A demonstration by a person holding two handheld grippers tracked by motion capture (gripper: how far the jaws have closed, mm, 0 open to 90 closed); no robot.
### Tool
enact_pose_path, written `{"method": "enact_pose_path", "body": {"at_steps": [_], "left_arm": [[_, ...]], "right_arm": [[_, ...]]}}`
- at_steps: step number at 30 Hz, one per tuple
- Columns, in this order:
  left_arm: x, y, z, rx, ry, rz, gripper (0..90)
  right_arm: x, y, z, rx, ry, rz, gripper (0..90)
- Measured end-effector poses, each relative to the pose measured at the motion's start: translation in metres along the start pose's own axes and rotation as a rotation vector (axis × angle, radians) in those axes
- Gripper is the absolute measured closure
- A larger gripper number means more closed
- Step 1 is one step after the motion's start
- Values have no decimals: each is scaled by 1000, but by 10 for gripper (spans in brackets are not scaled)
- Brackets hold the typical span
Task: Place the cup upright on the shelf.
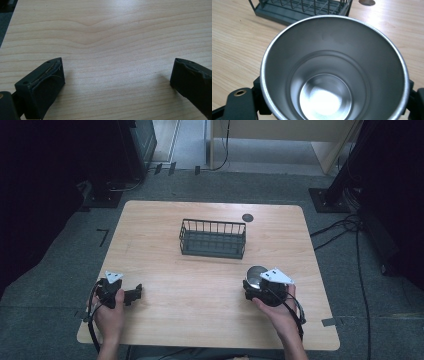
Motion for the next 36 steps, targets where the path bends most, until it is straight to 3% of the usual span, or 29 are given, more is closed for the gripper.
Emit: {"method": "enact_pose_path", "body": {"at_steps": [13,36], "left_arm": [[0,0,0,0,0,-1,0],[0,0,0,-3,-3,0,0]], "right_arm": [[-3,27,10,19,19,-50,182],[-16,66,14,20,-14,-140,182]]}}
Point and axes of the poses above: each handheld gripper's, and its own axes: x roughly backward along the jaws, y roughly out of its top, z roughly to its left, the point moved 2 cm from there along -x, roughly forward along the jaws, and after that the axes turned 2 degrees about x, right-handed, at the moved point
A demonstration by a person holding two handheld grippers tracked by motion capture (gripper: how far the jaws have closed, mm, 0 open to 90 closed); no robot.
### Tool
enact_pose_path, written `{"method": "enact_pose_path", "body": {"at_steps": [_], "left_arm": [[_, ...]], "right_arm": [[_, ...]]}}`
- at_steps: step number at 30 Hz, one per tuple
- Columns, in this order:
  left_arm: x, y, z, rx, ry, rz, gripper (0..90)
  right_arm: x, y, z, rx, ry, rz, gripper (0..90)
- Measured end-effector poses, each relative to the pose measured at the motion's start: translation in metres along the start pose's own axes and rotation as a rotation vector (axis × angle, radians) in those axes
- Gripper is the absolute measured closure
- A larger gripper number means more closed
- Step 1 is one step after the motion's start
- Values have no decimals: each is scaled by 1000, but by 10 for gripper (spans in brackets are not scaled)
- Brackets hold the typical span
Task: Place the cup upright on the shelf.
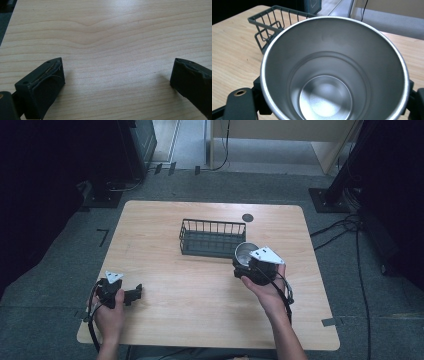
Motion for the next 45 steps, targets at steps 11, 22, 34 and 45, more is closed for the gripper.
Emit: {"method": "enact_pose_path", "body": {"at_steps": [11,22,34,45], "left_arm": [[0,0,0,-1,-1,1,0],[0,0,0,-2,-2,0,0],[0,0,0,-1,-3,-2,0],[0,0,-1,-4,-6,-2,0]], "right_arm": [[-6,13,2,6,1,-86,183],[-15,23,2,15,-11,-138,183],[-30,44,2,43,-21,-166,183],[-56,59,-1,41,-24,-153,183]]}}
Point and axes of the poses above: each handheld gripper's, and its own axes: x roughly backward along the jaws, y roughly out of its top, z roughly to its left, the point moved 2 cm from there along -x, roughly forward along the jaws, and after that the axes turned 2 degrees about x, right-handed, at the moved point
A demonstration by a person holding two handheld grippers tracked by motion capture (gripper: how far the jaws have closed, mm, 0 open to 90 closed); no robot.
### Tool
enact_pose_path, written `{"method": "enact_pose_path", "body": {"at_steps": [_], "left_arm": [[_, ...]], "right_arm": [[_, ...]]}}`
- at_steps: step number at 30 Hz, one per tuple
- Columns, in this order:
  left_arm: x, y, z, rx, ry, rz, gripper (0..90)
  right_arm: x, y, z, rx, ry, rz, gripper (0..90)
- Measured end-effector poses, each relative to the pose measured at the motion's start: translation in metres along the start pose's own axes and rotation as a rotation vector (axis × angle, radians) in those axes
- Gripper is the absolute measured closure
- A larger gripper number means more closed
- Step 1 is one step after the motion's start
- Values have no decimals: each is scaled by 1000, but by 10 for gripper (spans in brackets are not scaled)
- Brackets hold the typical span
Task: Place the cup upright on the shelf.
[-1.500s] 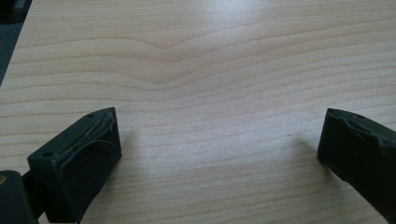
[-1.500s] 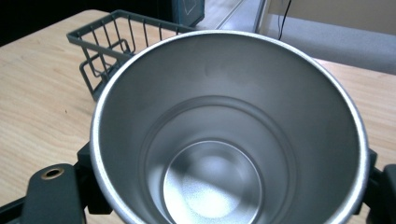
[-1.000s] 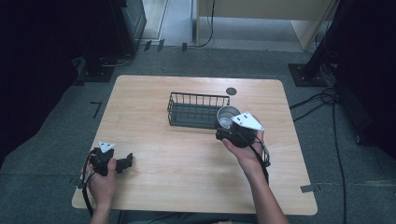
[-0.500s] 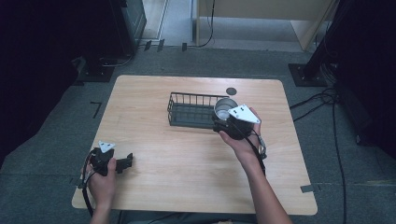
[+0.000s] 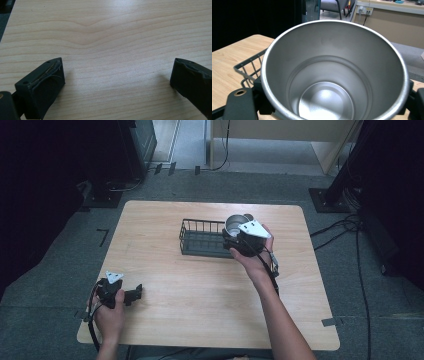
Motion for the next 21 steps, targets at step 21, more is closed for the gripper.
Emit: {"method": "enact_pose_path", "body": {"at_steps": [21], "left_arm": [[0,0,0,-3,-1,0,0]], "right_arm": [[-56,-5,-13,-42,-16,87,183]]}}
Point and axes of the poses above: each handheld gripper's, and its own axes: x roughly backward along the jaws, y roughly out of its top, z roughly to its left, the point moved 2 cm from there along -x, roughly forward along the jaws, and after that the axes turned 2 degrees about x, right-handed, at the moved point
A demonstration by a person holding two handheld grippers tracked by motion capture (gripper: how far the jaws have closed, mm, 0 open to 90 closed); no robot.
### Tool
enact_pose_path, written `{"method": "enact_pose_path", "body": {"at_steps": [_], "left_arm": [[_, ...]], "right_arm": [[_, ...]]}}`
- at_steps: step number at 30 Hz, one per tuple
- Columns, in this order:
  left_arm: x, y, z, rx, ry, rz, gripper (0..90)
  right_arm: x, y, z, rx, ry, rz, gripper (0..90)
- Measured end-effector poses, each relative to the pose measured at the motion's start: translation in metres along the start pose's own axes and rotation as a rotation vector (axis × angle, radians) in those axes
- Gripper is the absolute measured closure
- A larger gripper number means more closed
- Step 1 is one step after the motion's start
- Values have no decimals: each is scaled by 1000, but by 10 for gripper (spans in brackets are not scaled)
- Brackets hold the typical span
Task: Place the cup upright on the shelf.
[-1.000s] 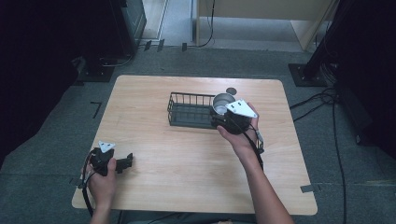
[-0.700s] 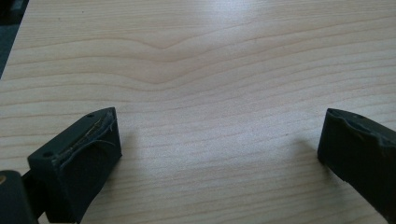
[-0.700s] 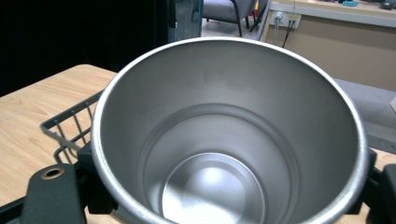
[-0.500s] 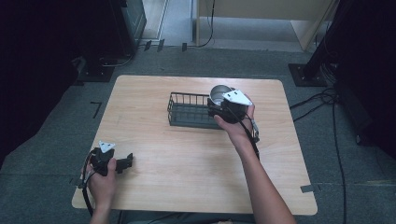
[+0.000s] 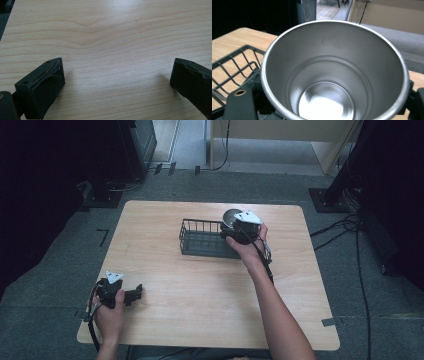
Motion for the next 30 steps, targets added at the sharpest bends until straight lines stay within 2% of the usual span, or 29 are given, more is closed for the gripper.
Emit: {"method": "enact_pose_path", "body": {"at_steps": [9,16,30], "left_arm": [[0,0,0,-1,-1,0,0],[0,0,0,-2,-2,0,0],[0,0,0,-2,-2,0,0]], "right_arm": [[-17,-15,1,6,8,77,183],[-20,-19,1,-4,21,115,182],[-22,-25,3,14,52,191,180]]}}
Point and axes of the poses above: each handheld gripper's, and its own axes: x roughly backward along the jaws, y roughly out of its top, z roughly to its left, the point moved 2 cm from there along -x, roughly forward along the jaws, and after that the axes turned 2 degrees about x, right-handed, at the moved point
